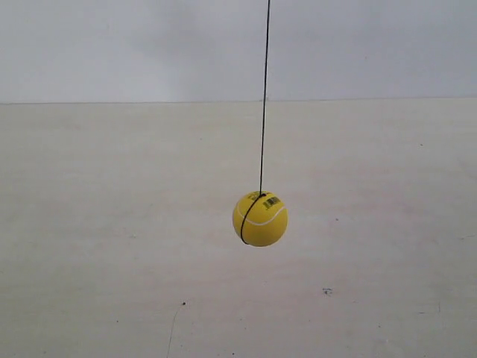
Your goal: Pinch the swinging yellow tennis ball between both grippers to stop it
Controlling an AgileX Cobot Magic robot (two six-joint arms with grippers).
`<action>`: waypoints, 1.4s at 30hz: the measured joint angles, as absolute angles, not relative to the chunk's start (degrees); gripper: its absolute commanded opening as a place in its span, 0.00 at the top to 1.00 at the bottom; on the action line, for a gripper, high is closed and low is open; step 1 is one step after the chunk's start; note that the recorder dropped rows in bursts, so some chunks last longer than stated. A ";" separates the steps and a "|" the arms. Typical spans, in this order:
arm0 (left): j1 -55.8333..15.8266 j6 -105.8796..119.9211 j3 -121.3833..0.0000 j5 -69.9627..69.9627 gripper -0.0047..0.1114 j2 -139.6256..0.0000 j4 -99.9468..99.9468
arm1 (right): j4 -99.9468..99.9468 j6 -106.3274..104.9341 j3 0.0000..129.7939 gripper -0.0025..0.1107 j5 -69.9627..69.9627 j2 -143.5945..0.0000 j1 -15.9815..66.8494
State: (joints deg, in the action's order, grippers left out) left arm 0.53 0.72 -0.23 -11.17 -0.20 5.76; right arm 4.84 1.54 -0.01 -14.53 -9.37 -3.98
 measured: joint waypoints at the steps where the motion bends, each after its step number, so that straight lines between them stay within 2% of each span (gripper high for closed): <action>1: 0.78 0.72 -0.23 -12.67 0.92 -0.20 5.76 | 4.84 1.54 -0.01 0.98 -14.41 -9.37 -3.98; 7: 0.98 0.72 -0.23 -17.56 0.92 -0.20 5.93 | 4.84 1.54 -0.01 0.98 -14.28 -9.37 -3.98; 42: 0.98 0.72 -0.23 -17.56 0.92 -0.20 5.93 | 4.84 1.54 -0.01 0.98 -14.28 -9.37 -3.98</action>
State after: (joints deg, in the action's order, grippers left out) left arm 0.98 0.72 -0.23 -17.56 -0.20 5.93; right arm 4.84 1.54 -0.01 -14.28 -9.37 -3.98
